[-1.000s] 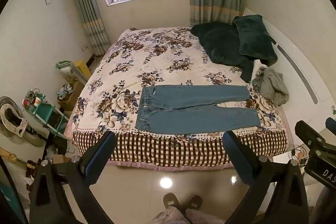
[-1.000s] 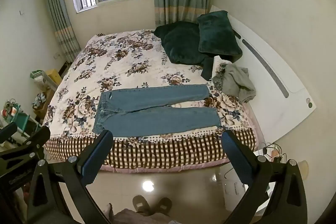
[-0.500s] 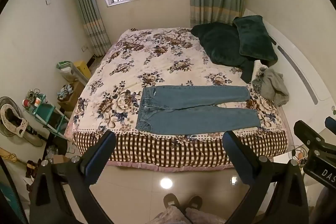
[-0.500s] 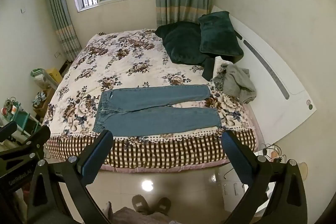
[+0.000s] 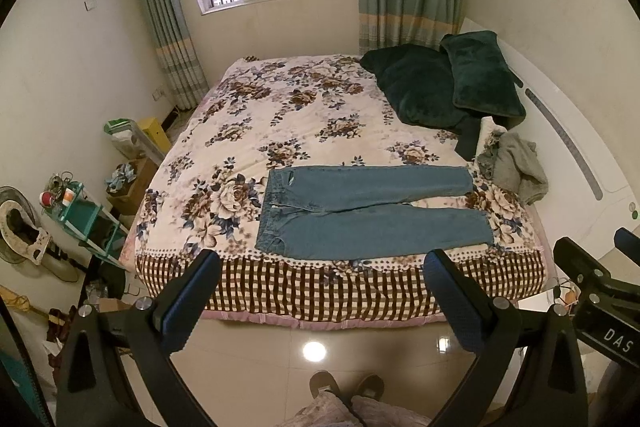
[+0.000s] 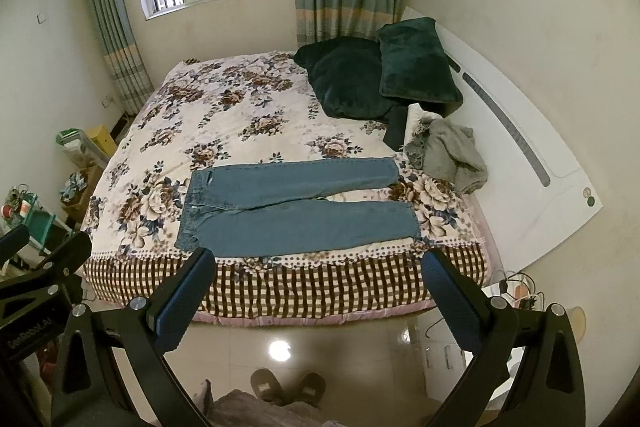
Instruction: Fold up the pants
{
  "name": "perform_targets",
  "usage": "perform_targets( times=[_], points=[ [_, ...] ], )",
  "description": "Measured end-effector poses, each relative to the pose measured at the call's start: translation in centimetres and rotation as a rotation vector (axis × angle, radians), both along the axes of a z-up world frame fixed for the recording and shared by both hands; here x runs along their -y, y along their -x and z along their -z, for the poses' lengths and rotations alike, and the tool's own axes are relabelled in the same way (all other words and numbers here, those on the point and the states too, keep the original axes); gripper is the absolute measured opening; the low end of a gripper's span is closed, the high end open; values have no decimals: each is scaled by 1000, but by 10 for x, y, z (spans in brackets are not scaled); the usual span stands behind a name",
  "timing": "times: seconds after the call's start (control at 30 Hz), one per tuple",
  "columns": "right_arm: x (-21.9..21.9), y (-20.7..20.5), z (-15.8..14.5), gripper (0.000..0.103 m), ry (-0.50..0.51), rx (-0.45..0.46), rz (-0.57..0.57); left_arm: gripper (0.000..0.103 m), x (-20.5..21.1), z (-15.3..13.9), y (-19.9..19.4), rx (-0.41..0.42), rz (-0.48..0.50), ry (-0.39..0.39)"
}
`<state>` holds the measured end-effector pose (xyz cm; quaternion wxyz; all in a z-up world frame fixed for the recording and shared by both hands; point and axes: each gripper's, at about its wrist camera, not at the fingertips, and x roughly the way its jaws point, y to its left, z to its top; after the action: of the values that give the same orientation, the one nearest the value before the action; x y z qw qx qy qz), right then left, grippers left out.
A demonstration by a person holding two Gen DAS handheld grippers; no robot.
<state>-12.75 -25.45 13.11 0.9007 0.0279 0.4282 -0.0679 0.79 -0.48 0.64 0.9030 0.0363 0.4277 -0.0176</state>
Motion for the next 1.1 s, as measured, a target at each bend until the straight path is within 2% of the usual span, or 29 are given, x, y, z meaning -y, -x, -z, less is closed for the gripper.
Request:
perform_targets(
  times=[0.87,0.93,1.1],
  points=[
    [5,-10,-14,103,-15,13,7,103,8,-6,-3,5,2,2],
    [6,-9,-14,103,-16,13,7,103,23,-16,-15,6,5,1],
    [9,-4,-12,103,-15,14,7,103,31,-19,-21,7,6,2]
  ],
)
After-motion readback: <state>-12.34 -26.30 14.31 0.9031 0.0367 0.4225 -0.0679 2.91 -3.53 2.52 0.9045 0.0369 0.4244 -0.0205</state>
